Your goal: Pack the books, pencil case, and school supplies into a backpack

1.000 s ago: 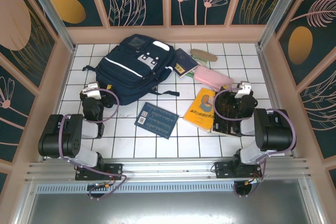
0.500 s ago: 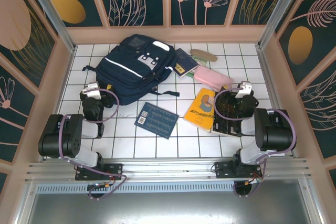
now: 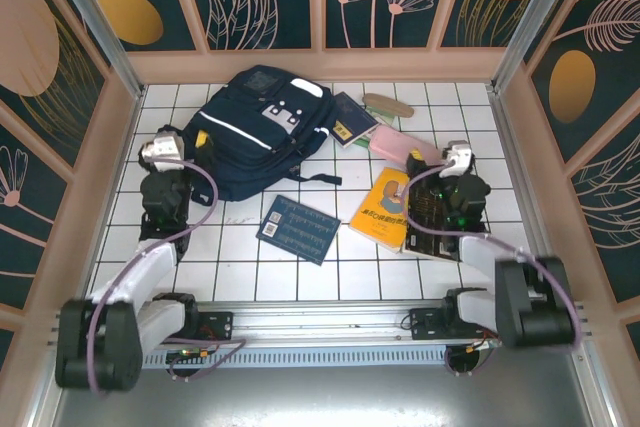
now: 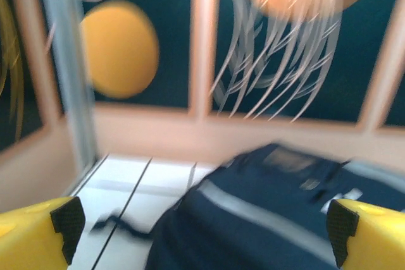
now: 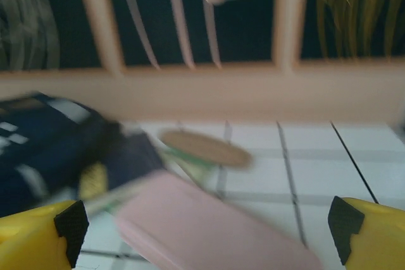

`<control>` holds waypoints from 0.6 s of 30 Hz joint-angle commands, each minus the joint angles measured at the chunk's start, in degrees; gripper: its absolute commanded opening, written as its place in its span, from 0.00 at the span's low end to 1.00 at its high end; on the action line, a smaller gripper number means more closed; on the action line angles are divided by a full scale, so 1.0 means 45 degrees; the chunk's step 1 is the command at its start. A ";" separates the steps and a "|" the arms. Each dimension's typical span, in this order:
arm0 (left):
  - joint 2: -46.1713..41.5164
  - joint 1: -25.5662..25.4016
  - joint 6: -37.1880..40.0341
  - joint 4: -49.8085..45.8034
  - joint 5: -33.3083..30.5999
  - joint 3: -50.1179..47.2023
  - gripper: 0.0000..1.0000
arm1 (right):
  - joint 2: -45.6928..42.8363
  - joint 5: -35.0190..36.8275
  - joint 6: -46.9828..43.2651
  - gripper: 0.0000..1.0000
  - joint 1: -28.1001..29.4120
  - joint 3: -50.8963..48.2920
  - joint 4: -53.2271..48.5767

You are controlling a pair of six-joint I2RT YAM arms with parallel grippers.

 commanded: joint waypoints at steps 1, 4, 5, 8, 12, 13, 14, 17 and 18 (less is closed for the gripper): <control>-0.1081 -0.1030 -0.0328 -0.5196 0.1096 0.2225 0.99 | -0.1548 0.1370 -0.1031 0.99 0.2654 0.1336 -0.1851; -0.1365 -0.1672 -0.2676 -0.7810 -0.0727 0.3908 0.99 | -0.1904 0.2392 -0.1846 0.99 0.5590 0.2833 -0.3202; -0.1273 -0.1679 -0.3283 -0.8657 -0.1074 0.4452 0.99 | -0.1863 0.2845 -0.1679 0.99 0.6226 0.3468 -0.3793; 0.0026 -0.1681 -0.4949 -1.1928 -0.1666 0.6648 0.99 | -0.1252 0.4660 0.2115 0.99 0.6816 0.6252 -0.7043; 0.2739 -0.1679 -0.5273 -1.4596 -0.1237 0.9213 0.99 | 0.0515 0.2575 0.6066 0.99 0.4983 0.8982 -1.1424; 0.3289 -0.1663 -0.5507 -1.4703 -0.0793 0.9448 0.99 | 0.1063 0.0944 0.6718 0.99 0.4140 0.9253 -1.1597; 0.3752 -0.1649 -0.5686 -1.4743 -0.0333 0.9634 0.99 | 0.1634 -0.0007 0.7041 0.99 0.3823 0.9631 -1.1936; 0.5276 -0.1543 -0.6414 -1.5207 0.0157 1.0277 0.99 | 0.3016 -0.1169 0.6823 0.99 0.4513 1.0167 -1.2133; 0.5757 -0.1421 -0.6718 -1.5342 0.0348 1.0455 0.99 | 0.3517 -0.1394 0.6982 0.98 0.4749 1.0413 -1.2311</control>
